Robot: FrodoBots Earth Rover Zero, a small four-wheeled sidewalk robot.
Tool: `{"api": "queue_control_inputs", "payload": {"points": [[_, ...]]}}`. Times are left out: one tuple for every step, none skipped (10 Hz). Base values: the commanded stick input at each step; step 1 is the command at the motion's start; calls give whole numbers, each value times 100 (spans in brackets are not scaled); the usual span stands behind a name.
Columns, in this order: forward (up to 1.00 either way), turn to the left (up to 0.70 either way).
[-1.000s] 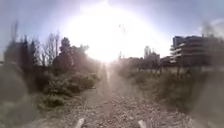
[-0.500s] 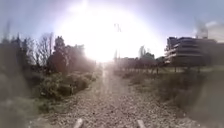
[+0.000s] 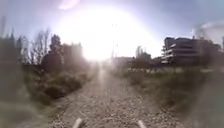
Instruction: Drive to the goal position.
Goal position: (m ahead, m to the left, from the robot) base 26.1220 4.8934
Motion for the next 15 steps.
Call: {"api": "queue_control_inputs", "payload": {"points": [[50,0],[50,0],[50,0],[50,0],[50,0],[50,0],[50,0],[50,0],[50,0],[50,0],[50,0],[50,0],[50,0],[50,0],[50,0]]}}
